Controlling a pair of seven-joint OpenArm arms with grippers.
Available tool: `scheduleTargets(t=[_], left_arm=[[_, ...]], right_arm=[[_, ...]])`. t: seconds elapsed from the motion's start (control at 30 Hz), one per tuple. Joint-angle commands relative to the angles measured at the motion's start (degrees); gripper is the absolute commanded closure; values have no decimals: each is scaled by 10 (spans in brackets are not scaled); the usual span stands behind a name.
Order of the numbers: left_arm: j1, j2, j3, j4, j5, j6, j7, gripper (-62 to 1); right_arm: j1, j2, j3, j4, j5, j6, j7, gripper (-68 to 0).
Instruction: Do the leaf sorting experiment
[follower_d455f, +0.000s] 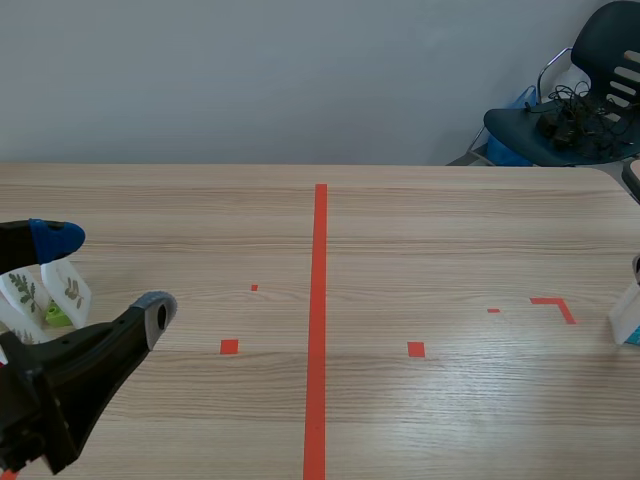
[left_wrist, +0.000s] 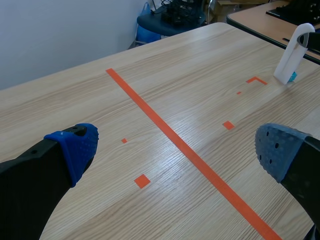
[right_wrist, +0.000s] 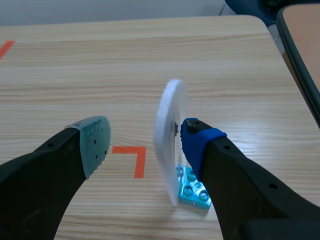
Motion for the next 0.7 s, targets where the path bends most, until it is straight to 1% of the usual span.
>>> scheduleTargets(t=[0.0,0.1,0.17,0.27,0.3,0.43,0.5,0.53,0.67], left_arm=[[-2,1,2,8,-4,-2,-6,-623],[-2,1,2,8,-4,-2,-6,-623],[-2,1,2,8,-4,-2,-6,-623],[-2,1,2,8,-4,-2,-6,-623],[-2,1,2,8,-4,-2,-6,-623],[-2,1,2,8,-4,-2,-6,-623],[-2,1,2,8,-4,-2,-6,-623],[-2,1,2,8,-4,-2,-6,-623],[-2,1,2,8,-4,-2,-6,-623]], right_arm=[[3,13,33,30,13,26,-5,-312],[-10,13,79,62,42,83,-19,-312],[-21,13,110,87,61,108,-29,-312],[-36,13,155,131,89,108,-42,-313],[-40,13,170,149,100,108,-52,-330],[-57,16,211,221,132,108,-82,-481],[-69,21,214,251,137,108,-96,-541],[-76,22,214,264,137,108,-107,-557],[-107,22,200,301,150,108,-147,-569]])
